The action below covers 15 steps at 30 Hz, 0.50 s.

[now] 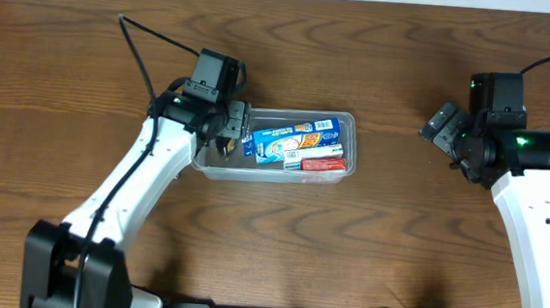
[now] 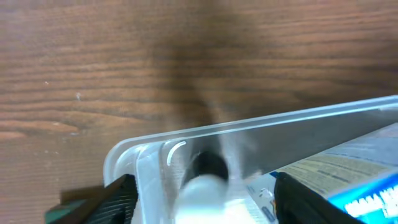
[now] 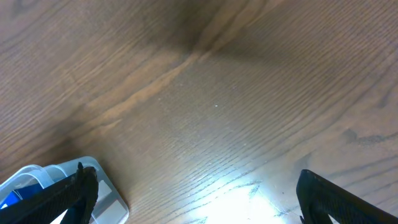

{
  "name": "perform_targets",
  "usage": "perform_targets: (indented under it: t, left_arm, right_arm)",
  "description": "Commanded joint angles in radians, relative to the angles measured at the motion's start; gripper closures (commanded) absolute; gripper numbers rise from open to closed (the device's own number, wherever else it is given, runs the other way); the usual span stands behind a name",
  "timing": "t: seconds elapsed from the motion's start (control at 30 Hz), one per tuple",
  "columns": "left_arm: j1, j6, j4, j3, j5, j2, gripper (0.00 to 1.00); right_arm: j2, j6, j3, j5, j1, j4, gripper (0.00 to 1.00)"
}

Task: Pack container
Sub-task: 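Lower the bottle into the container's left end and release, then move the left gripper over the green Zam-Buk box and grasp it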

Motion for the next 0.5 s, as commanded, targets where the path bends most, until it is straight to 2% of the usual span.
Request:
perform_targets:
  t: [0.0, 0.23, 0.37, 0.47]
  left_arm:
    - [-0.001, -0.012, -0.026, 0.018, -0.004, -0.109, 0.26]
    - [0.116, -0.074, -0.250, 0.019, -0.060, -0.310, 0.22]
    - [0.257, -0.182, -0.432, 0.014, -0.068, -0.311, 0.21]
    - [0.360, -0.217, -0.479, -0.015, -0.045, -0.266, 0.20]
  right_arm:
    - [-0.003, 0.012, 0.006, 0.007, -0.007, -0.001, 0.01]
    - [-0.003, 0.012, 0.006, 0.007, -0.007, -0.001, 0.01]
    - [-0.003, 0.012, 0.006, 0.007, -0.007, -0.001, 0.01]
    - [-0.003, 0.012, 0.006, 0.007, -0.007, -0.001, 0.01]
